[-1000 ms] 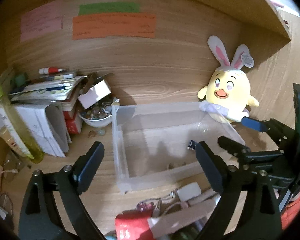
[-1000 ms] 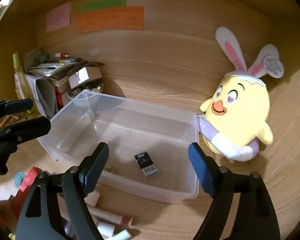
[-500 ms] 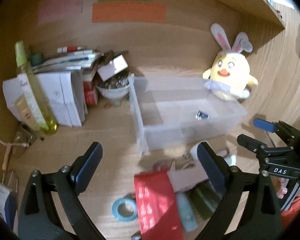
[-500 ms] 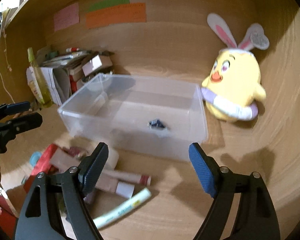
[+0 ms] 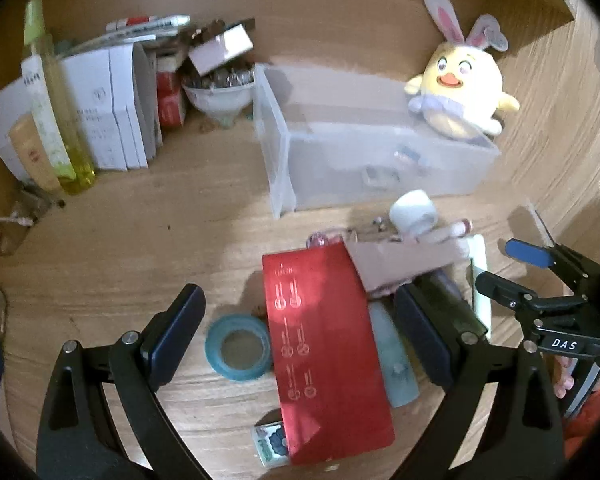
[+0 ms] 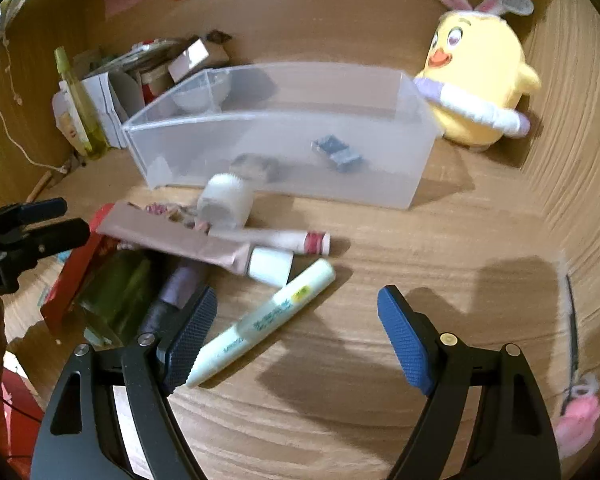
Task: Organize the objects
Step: 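Grasp the red pouch with the left gripper while the right grasps the white marker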
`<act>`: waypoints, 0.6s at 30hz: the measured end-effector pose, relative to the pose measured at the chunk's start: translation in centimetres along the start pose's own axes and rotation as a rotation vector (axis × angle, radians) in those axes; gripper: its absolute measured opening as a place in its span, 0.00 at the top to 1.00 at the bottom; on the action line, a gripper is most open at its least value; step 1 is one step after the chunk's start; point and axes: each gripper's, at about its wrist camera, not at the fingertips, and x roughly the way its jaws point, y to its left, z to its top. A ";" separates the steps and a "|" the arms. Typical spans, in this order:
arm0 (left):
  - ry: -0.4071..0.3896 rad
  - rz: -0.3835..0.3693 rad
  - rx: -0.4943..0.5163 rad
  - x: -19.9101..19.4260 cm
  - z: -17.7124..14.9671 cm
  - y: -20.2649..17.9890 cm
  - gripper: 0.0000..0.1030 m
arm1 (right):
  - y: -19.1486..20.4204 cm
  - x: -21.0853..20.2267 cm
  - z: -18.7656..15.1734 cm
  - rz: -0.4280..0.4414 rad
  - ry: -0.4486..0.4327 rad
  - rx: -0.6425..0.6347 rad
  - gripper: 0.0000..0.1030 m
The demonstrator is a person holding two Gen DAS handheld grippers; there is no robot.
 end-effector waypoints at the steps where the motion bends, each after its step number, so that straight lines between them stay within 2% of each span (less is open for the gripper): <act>1: 0.004 -0.002 -0.003 0.2 -0.1 0.0 0.06 | 0.0 0.2 -0.1 0.009 0.007 0.002 0.22; 7: 0.027 -0.024 -0.024 1.5 0.3 0.4 0.06 | 0.1 0.5 -0.8 0.002 0.023 -0.014 0.25; 13: 0.042 -0.040 -0.038 2.7 0.6 0.6 0.07 | -0.8 0.0 -1.2 -0.011 0.032 -0.028 0.46; 17: 0.056 -0.058 -0.045 3.2 0.7 0.8 0.27 | -1.5 -0.3 -1.4 -0.034 0.030 -0.033 0.57; 18: 0.058 -0.057 -0.046 3.4 0.7 0.9 0.28 | -1.6 -0.4 -1.3 -0.039 0.028 -0.035 0.60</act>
